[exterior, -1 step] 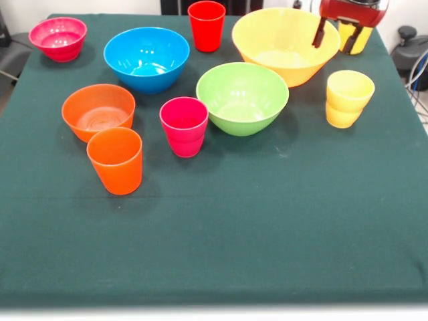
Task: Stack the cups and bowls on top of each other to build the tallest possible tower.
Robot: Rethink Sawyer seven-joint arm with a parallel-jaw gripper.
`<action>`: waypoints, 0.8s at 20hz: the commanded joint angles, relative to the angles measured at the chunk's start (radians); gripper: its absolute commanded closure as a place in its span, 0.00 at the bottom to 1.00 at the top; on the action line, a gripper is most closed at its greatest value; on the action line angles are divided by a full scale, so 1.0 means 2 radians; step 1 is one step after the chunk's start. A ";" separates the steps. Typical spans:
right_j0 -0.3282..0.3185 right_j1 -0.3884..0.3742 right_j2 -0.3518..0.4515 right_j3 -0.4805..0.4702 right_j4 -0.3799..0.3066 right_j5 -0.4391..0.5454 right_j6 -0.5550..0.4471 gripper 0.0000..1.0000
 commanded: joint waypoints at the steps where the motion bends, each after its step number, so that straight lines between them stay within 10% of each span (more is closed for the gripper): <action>1: 0.002 0.045 0.026 -0.045 0.012 0.011 0.093 0.00; 16: 0.003 0.061 0.027 -0.045 0.010 -0.012 0.093 0.00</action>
